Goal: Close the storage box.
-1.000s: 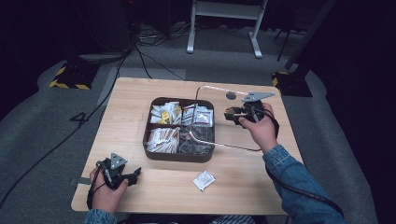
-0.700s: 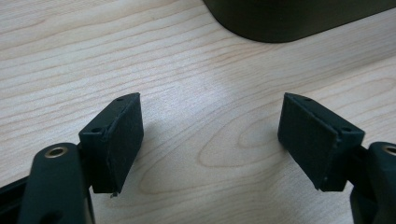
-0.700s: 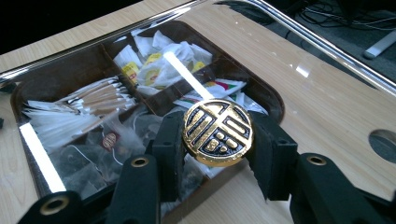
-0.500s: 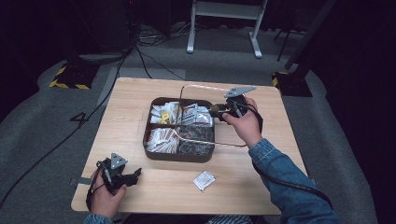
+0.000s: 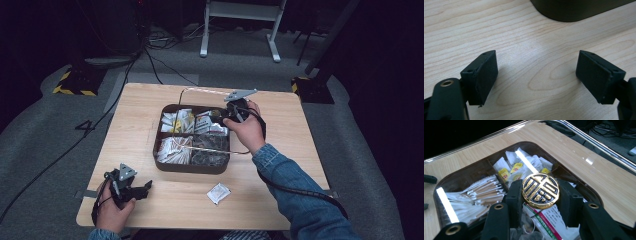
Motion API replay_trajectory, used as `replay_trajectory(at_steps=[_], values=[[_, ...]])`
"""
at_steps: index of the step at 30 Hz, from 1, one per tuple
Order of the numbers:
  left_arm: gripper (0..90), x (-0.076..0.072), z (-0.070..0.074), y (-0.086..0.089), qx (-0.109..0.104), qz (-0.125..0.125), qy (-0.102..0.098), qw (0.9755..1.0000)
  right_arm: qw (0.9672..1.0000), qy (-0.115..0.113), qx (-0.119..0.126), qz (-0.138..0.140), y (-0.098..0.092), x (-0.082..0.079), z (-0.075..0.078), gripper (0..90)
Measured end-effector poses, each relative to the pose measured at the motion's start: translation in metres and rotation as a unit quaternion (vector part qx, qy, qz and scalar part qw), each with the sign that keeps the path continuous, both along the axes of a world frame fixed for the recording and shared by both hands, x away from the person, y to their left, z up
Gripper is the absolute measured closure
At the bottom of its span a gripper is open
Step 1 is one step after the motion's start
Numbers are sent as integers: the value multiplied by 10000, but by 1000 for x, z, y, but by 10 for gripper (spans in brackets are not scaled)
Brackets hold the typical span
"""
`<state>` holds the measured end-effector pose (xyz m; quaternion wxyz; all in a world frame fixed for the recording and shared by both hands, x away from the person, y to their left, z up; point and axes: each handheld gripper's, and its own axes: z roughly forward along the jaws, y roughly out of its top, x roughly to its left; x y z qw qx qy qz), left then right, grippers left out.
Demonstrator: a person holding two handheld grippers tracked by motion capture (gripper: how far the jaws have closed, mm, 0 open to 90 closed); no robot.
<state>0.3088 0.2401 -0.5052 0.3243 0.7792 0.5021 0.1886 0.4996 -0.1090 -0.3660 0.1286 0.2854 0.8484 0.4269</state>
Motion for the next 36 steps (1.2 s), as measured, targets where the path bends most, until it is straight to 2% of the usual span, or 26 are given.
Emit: replay_trajectory(at_steps=[6, 12, 22, 36], values=[[116, 2, 0, -1, 17, -104, 63, 9999, 9998, -159, -7, -76, 18, 3, -5, 584], [74, 3, -1, -2, 63, -210, 109, 9997, 10000, 6, 1, -46, 34, 5, -16, 584], [2, 5, -1, -3, 87, -341, 182, 9992, 9999, 132, -16, -22, 56, 2, -41, 585], [0, 5, -2, -3, 106, -326, 181, 9992, 9995, 191, -233, -7, 69, -1, -64, 584]])
